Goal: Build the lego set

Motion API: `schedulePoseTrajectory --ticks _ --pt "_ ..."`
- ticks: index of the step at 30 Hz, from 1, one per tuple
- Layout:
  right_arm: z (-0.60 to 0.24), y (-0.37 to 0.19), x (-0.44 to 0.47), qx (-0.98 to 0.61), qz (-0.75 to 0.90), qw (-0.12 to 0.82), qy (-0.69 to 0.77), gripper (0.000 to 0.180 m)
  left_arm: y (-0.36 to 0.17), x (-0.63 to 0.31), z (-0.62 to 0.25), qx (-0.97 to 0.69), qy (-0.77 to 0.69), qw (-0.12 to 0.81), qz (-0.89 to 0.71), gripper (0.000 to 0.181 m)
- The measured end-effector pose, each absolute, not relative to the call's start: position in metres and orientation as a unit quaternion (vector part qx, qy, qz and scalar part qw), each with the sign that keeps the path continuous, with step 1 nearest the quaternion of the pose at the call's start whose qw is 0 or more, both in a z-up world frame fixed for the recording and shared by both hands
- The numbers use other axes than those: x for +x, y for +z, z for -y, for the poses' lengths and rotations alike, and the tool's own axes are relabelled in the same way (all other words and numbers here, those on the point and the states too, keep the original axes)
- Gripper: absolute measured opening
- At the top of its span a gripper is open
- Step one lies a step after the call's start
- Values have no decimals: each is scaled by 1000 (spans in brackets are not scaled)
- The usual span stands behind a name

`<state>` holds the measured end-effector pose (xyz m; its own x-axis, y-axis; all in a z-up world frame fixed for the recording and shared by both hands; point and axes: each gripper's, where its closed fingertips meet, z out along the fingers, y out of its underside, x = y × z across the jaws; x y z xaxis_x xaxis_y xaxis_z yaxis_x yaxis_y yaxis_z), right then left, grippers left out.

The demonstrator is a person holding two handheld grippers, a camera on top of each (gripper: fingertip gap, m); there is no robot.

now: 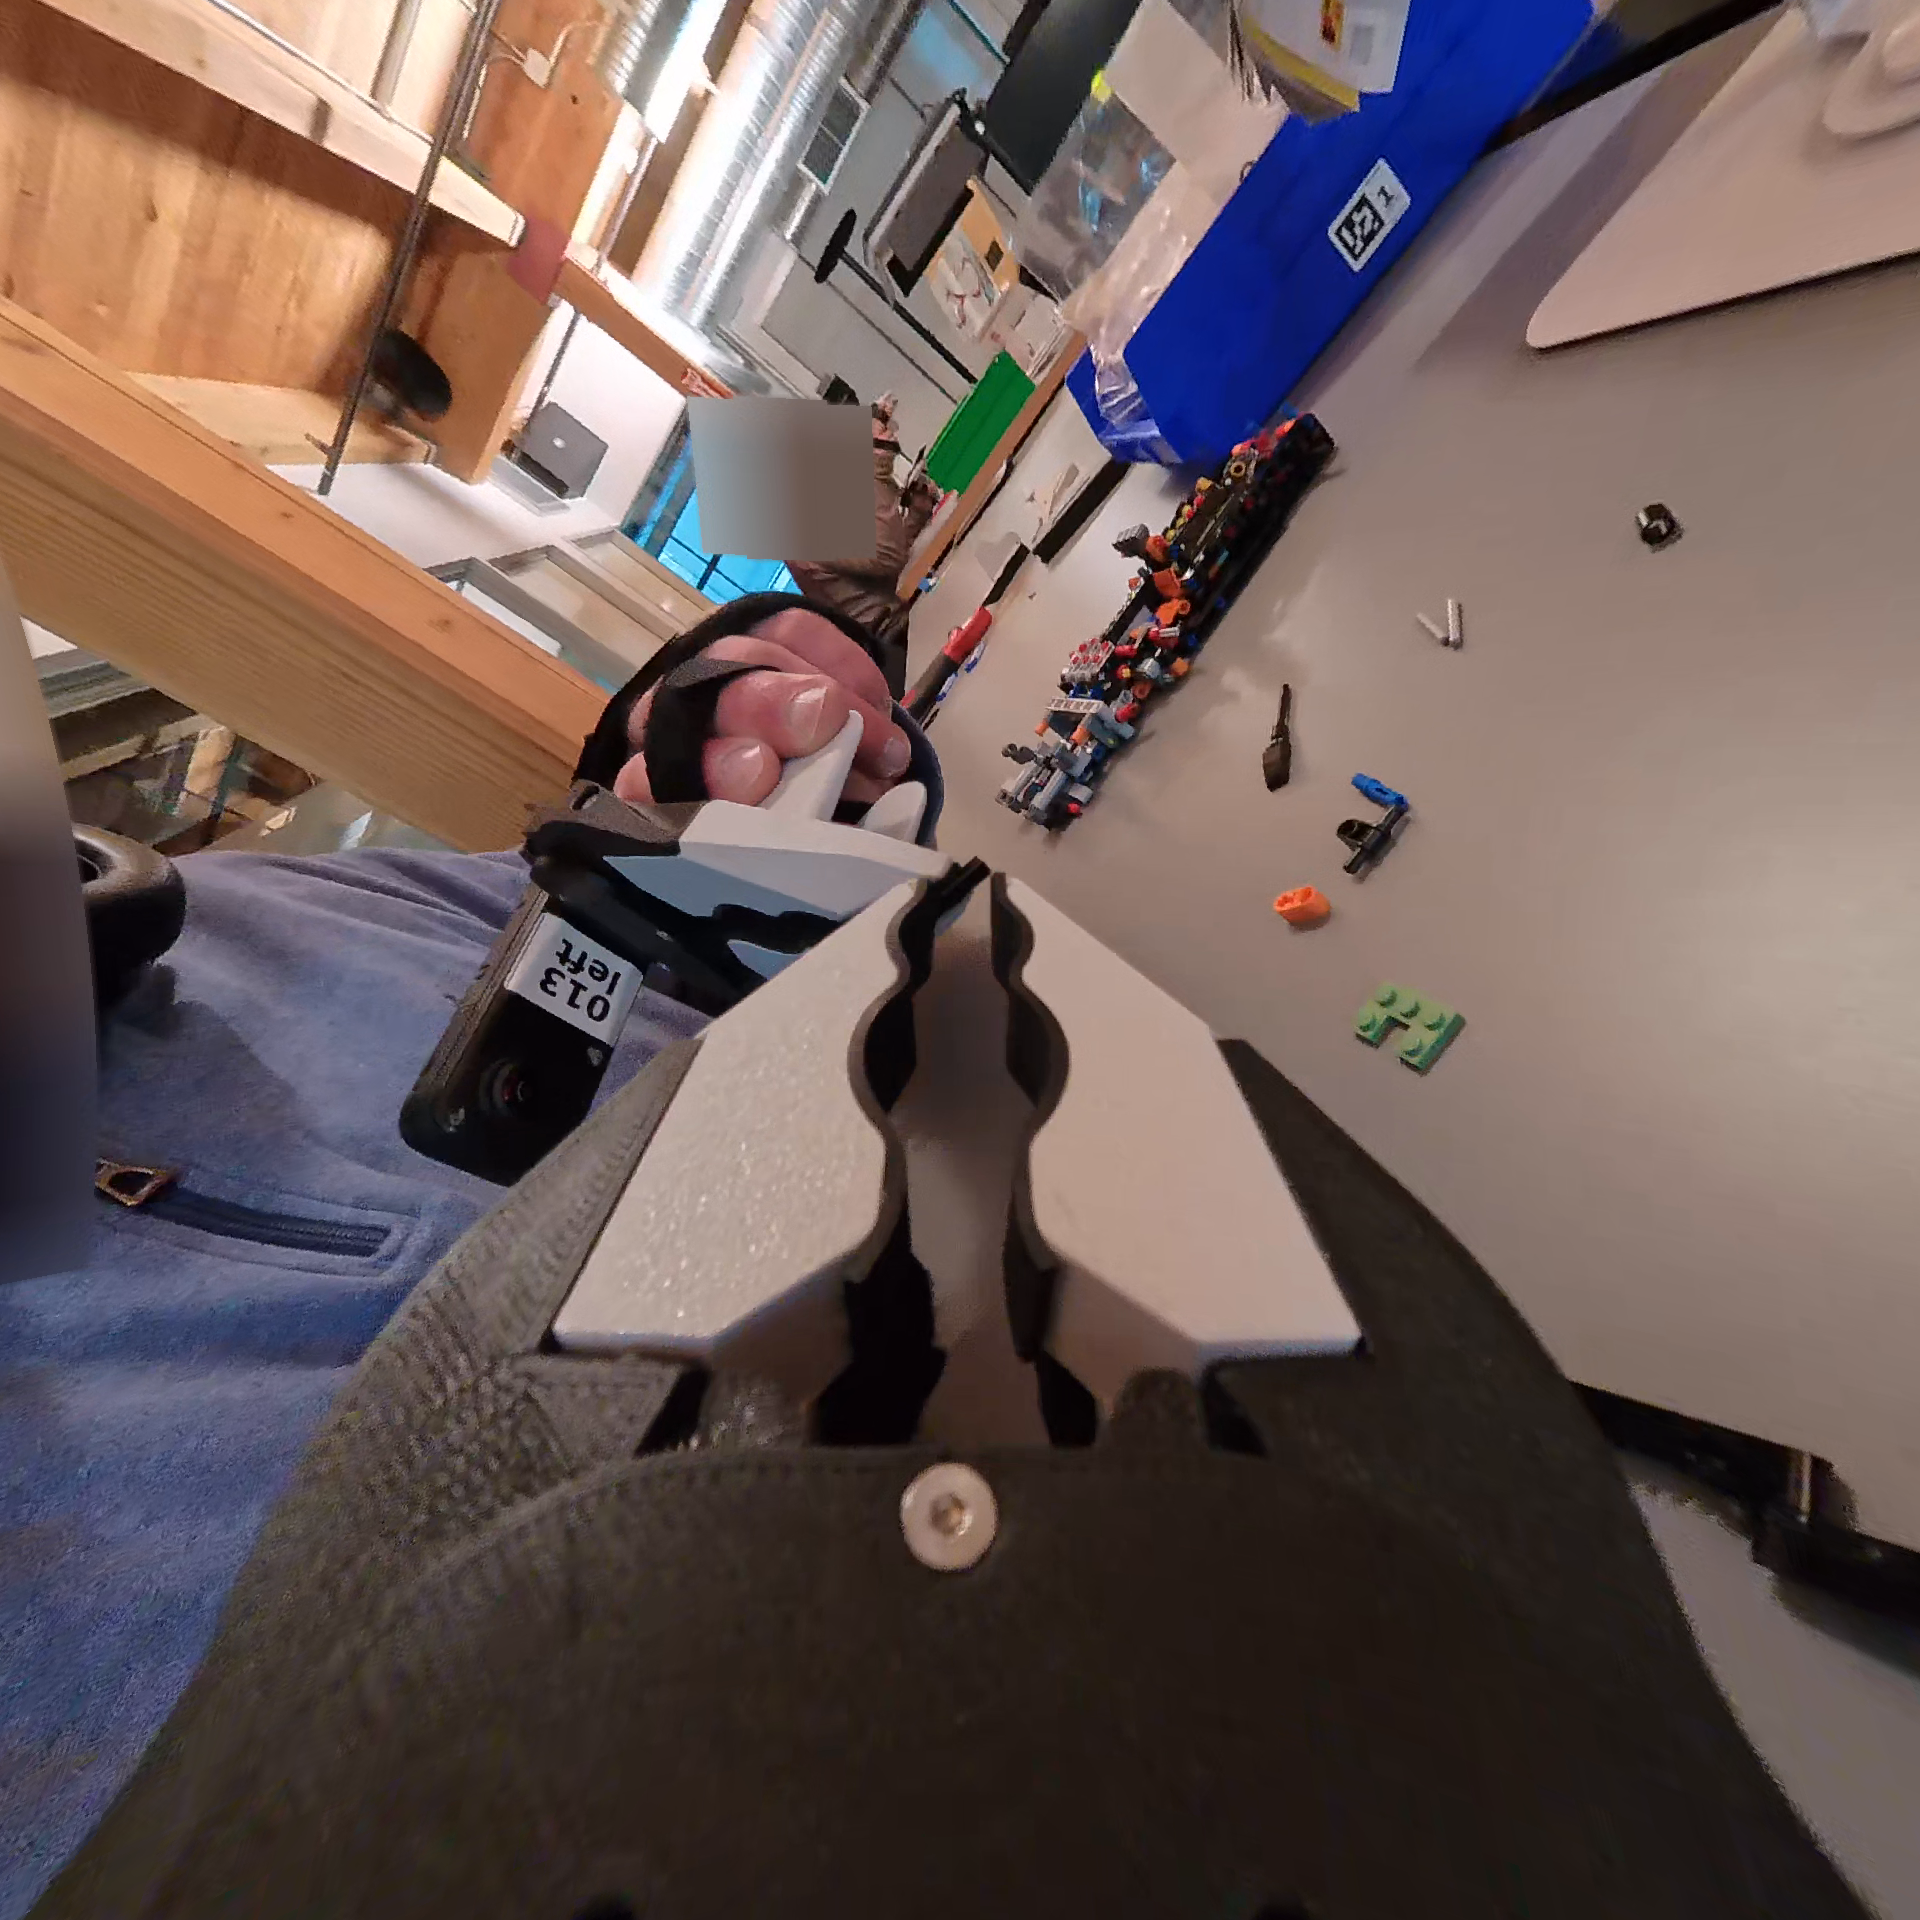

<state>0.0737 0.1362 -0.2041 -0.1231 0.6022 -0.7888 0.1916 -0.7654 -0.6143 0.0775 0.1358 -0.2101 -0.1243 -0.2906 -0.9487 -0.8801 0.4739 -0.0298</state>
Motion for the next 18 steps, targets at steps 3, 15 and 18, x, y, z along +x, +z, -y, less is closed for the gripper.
schedulePoseTrajectory --ticks 3,15,18 --pt "-136 -210 70 -653 315 146 673 2 -217 75 -135 -423 289 505 -695 0" --pt "-144 -228 60 -673 308 118 662 12 -231 65 -142 -430 301 497 -691 0" --pt "-144 -228 59 -672 296 103 671 12 -231 65 -143 -421 304 496 -696 0"
